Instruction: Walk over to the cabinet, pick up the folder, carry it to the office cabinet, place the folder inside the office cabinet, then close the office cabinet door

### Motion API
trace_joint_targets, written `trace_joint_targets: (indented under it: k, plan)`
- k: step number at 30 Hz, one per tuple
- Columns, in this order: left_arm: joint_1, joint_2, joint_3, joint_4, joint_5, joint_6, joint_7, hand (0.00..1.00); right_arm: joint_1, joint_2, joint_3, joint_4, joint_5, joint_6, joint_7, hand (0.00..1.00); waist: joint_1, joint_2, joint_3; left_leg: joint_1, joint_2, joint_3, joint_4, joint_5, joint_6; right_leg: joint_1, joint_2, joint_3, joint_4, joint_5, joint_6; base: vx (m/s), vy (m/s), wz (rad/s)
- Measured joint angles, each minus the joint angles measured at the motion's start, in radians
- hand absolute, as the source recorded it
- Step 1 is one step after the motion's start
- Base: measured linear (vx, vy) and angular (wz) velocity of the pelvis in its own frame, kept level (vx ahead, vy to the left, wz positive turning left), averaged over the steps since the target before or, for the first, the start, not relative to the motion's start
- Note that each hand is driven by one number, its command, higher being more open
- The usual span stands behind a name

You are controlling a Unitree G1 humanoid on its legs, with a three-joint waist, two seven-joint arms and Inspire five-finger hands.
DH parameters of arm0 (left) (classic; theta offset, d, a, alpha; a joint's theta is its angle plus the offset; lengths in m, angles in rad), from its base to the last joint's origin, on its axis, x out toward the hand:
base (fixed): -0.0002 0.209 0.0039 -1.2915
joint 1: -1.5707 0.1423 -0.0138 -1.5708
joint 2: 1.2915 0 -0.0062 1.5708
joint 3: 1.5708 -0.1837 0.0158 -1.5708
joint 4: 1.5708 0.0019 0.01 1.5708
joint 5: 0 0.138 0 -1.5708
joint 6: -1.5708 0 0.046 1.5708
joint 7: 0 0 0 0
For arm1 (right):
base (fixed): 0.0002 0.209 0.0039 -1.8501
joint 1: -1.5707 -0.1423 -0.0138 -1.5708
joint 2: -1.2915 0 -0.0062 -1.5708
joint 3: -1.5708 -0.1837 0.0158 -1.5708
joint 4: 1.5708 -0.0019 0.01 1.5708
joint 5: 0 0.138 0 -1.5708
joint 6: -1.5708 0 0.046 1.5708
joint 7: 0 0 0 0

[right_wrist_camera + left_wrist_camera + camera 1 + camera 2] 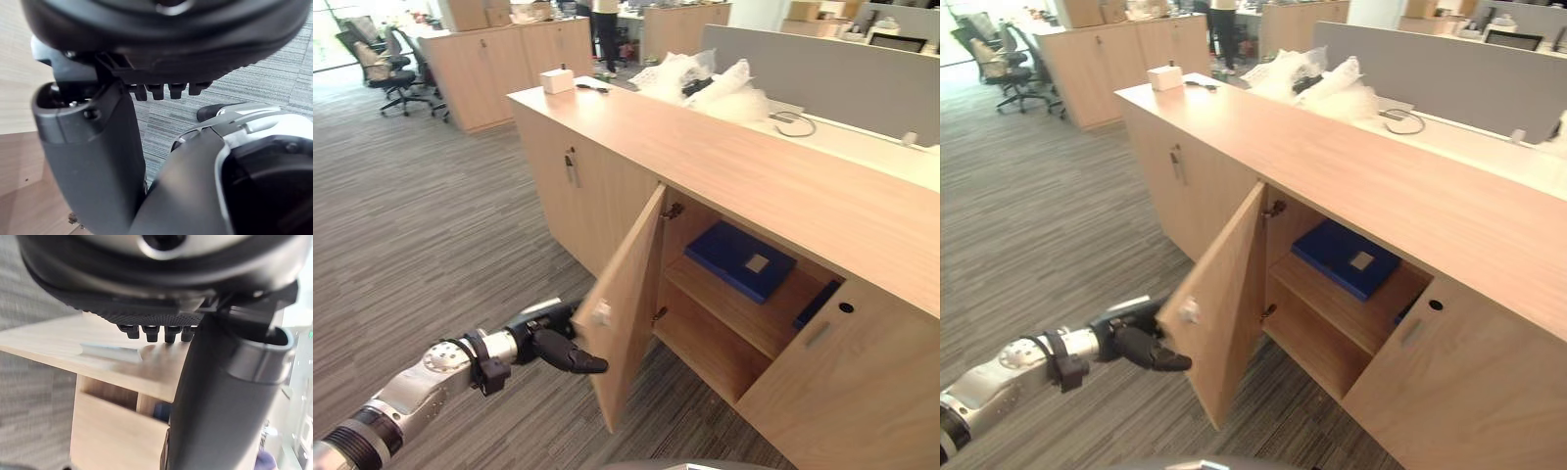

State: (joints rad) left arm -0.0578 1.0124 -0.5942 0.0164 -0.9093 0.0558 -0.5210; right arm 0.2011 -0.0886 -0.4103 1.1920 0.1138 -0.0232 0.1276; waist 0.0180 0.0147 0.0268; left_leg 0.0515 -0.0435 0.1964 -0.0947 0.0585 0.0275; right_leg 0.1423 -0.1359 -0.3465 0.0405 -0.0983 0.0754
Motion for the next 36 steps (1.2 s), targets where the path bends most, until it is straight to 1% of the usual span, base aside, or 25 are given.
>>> trace_joint_targets:
  k: [1,2,3,5,7,11,14,16,17,18,20,21,22,23,25,26,27,28,29,30,31,32,34,35,36]
  plan:
    - [-0.007,-0.007,-0.019,-0.009,-0.013,0.003,-0.015,1.00,-0.004,0.000,0.000,0.000,-0.002,0.000,0.000,1.00,-0.006,-0.001,-0.001,0.000,0.000,0.003,0.000,-0.001,0.001,0.000,0.000,0.000,-0.002,0.002,-0.001,0.01,0.010,-0.14]
    - [-0.017,-0.022,-0.049,-0.031,-0.035,0.012,-0.045,1.00,-0.013,0.001,0.002,0.001,-0.006,0.000,0.000,1.00,-0.023,-0.002,-0.003,0.001,0.002,0.006,0.000,-0.002,0.003,0.000,0.000,0.002,-0.006,0.004,-0.002,0.03,-0.004,-0.10]
    - [-0.037,-0.037,-0.085,-0.047,-0.048,0.015,-0.070,1.00,-0.015,0.004,0.003,0.001,-0.016,0.000,-0.001,1.00,-0.032,-0.004,-0.005,0.001,0.003,0.007,0.000,-0.001,0.001,0.001,0.000,0.003,-0.010,0.005,-0.002,0.04,-0.015,-0.09]
    - [-0.054,-0.058,-0.111,-0.059,-0.066,0.020,-0.091,1.00,-0.021,0.004,0.008,0.001,-0.033,-0.001,-0.002,1.00,-0.044,-0.011,-0.009,0.002,0.005,0.009,0.000,-0.001,0.002,0.005,0.004,0.003,-0.020,0.006,0.000,0.04,-0.030,-0.05]
    - [-0.069,-0.068,-0.125,-0.057,-0.082,0.021,-0.094,1.00,-0.028,0.003,0.010,0.002,-0.035,0.000,-0.003,1.00,-0.051,-0.010,-0.009,0.006,0.007,0.009,0.000,0.001,0.005,0.015,0.009,0.002,-0.034,0.009,0.004,0.07,-0.053,-0.02]
    - [-0.093,-0.070,-0.141,-0.042,-0.094,0.022,-0.092,1.00,-0.043,-0.004,0.025,0.022,-0.038,0.000,-0.006,1.00,-0.060,-0.011,-0.009,0.016,0.011,0.011,0.001,0.001,0.005,0.033,0.017,-0.002,-0.046,0.002,-0.008,0.07,-0.062,-0.01]
    - [-0.093,-0.107,-0.143,-0.006,-0.101,0.022,-0.075,1.00,-0.057,-0.010,0.040,0.037,-0.048,0.001,-0.008,1.00,-0.076,-0.014,-0.005,0.040,0.014,0.015,0.000,0.000,0.002,0.057,0.020,-0.003,-0.049,-0.003,-0.016,0.02,-0.047,-0.02]
    - [-0.070,-0.166,-0.101,0.015,-0.101,0.022,-0.072,1.00,-0.065,-0.010,0.040,0.038,-0.065,0.001,-0.008,1.00,-0.078,-0.014,0.001,0.041,0.018,0.017,0.000,-0.001,-0.003,0.056,0.024,-0.001,-0.049,-0.005,-0.019,-0.02,-0.031,-0.04]
    - [-0.023,-0.250,-0.022,0.047,-0.102,0.022,-0.066,1.00,-0.071,-0.009,0.041,0.038,-0.071,0.001,-0.008,1.00,-0.082,-0.017,0.006,0.041,0.022,0.019,0.000,-0.001,-0.005,0.056,0.026,0.002,-0.049,-0.006,-0.020,-0.03,-0.019,-0.04]
    - [-0.003,-0.302,0.020,0.069,-0.101,0.018,-0.052,1.00,-0.071,-0.008,0.040,0.038,-0.071,0.001,-0.009,1.00,-0.083,-0.019,0.008,0.042,0.023,0.022,0.000,-0.001,-0.006,0.056,0.028,0.003,-0.049,-0.006,-0.021,-0.05,-0.021,-0.09]
    - [0.057,-0.491,0.156,0.150,-0.096,-0.018,0.028,1.00,-0.071,0.003,0.039,0.037,-0.069,0.001,-0.021,1.00,-0.080,-0.036,0.019,0.056,0.034,0.040,0.000,-0.008,-0.018,0.062,0.035,0.021,-0.047,-0.008,-0.024,-0.05,-0.015,-0.19]
    - [0.069,-0.524,0.180,0.170,-0.089,-0.034,0.051,1.00,-0.071,0.006,0.039,0.037,-0.069,0.001,-0.025,1.00,-0.079,-0.040,0.021,0.061,0.036,0.043,0.000,-0.009,-0.019,0.064,0.037,0.025,-0.046,-0.009,-0.026,-0.07,-0.018,-0.22]
    - [0.087,-0.584,0.222,0.223,-0.055,-0.067,0.089,1.00,-0.070,0.011,0.038,0.035,-0.065,0.001,-0.030,1.00,-0.080,-0.046,0.023,0.070,0.040,0.050,0.000,-0.012,-0.023,0.068,0.040,0.032,-0.042,-0.011,-0.029,-0.07,-0.016,-0.23]
    - [0.092,-0.639,0.260,0.300,-0.001,-0.094,0.128,1.00,-0.067,0.012,0.038,0.032,-0.061,0.002,-0.033,1.00,-0.080,-0.046,0.021,0.072,0.044,0.064,0.000,-0.017,-0.028,0.063,0.042,0.045,-0.040,-0.012,-0.030,-0.07,-0.012,-0.26]
    - [0.102,-0.709,0.327,0.406,0.061,-0.102,0.178,1.00,-0.066,0.012,0.038,0.028,-0.058,0.004,-0.039,1.00,-0.081,-0.044,0.015,0.059,0.051,0.081,0.010,-0.026,-0.034,0.039,0.045,0.061,-0.033,-0.013,-0.031,-0.04,0.004,-0.27]
    - [0.110,-0.756,0.380,0.492,0.097,-0.112,0.212,1.00,-0.066,0.014,0.037,0.026,-0.034,0.006,-0.043,1.00,-0.081,-0.049,0.016,0.023,0.061,0.091,0.063,-0.053,-0.033,0.018,0.046,0.073,-0.026,-0.013,-0.031,-0.03,-0.010,-0.28]
    - [0.118,-0.782,0.416,0.551,0.133,-0.123,0.241,1.00,-0.067,0.017,0.032,0.027,-0.026,0.009,-0.044,1.00,-0.081,-0.051,0.026,-0.028,0.079,0.097,0.164,-0.097,-0.030,0.008,0.047,0.080,-0.017,-0.012,-0.031,-0.01,-0.038,-0.29]
    - [0.123,-0.805,0.448,0.637,0.179,-0.127,0.272,1.00,-0.068,0.017,0.004,0.025,-0.012,0.011,-0.044,1.00,-0.082,-0.041,0.048,-0.082,0.119,0.104,0.314,-0.172,-0.033,0.011,0.060,0.092,-0.009,-0.012,-0.033,-0.01,-0.051,-0.43]
    - [0.136,-0.814,0.462,0.720,0.209,-0.121,0.293,1.00,-0.070,0.016,-0.034,0.025,0.002,0.016,-0.046,1.00,-0.079,-0.025,0.062,-0.119,0.163,0.117,0.445,-0.226,-0.040,0.016,0.078,0.113,0.001,-0.015,-0.036,0.02,-0.032,-0.49]
    - [0.155,-0.813,0.464,0.762,0.225,-0.112,0.304,1.00,-0.070,0.016,-0.057,0.024,0.005,0.021,-0.046,1.00,-0.079,-0.016,0.069,-0.144,0.187,0.122,0.525,-0.243,-0.043,0.018,0.085,0.132,0.009,-0.018,-0.036,0.02,-0.001,-0.52]
    - [0.168,-0.814,0.464,0.784,0.234,-0.109,0.306,1.00,-0.070,0.016,-0.074,0.024,0.005,0.023,-0.046,1.00,-0.077,-0.010,0.075,-0.156,0.197,0.118,0.570,-0.246,-0.045,0.018,0.087,0.147,0.016,-0.021,-0.036,0.03,0.024,-0.65]
    - [0.200,-0.826,0.465,0.832,0.257,-0.108,0.306,1.00,-0.072,0.010,-0.105,0.022,0.005,0.026,-0.046,1.00,-0.073,0.006,0.088,-0.172,0.204,0.086,0.643,-0.246,-0.045,0.009,0.086,0.188,0.043,-0.027,-0.032,0.01,0.033,-0.71]
    - [0.209,-0.849,0.496,0.866,0.289,-0.118,0.301,1.00,-0.071,0.006,-0.141,0.022,0.005,0.031,-0.046,1.00,-0.075,0.024,0.097,-0.176,0.193,0.027,0.670,-0.246,-0.045,0.002,0.083,0.218,0.062,-0.034,-0.027,-0.02,0.065,-0.55]
    - [0.199,-0.870,0.549,0.899,0.309,-0.117,0.291,1.00,-0.073,0.005,-0.167,0.022,0.004,0.037,-0.046,1.00,-0.071,0.033,0.104,-0.176,0.180,-0.025,0.683,-0.246,-0.045,-0.004,0.081,0.240,0.072,-0.034,-0.026,-0.05,0.099,-0.51]
    - [0.192,-0.891,0.610,0.938,0.335,-0.117,0.290,1.00,-0.075,0.010,-0.165,0.019,0.005,0.039,-0.049,1.00,-0.066,0.038,0.105,-0.180,0.163,-0.083,0.697,-0.262,-0.045,-0.006,0.078,0.273,0.083,-0.034,-0.025,-0.06,0.096,-0.66]
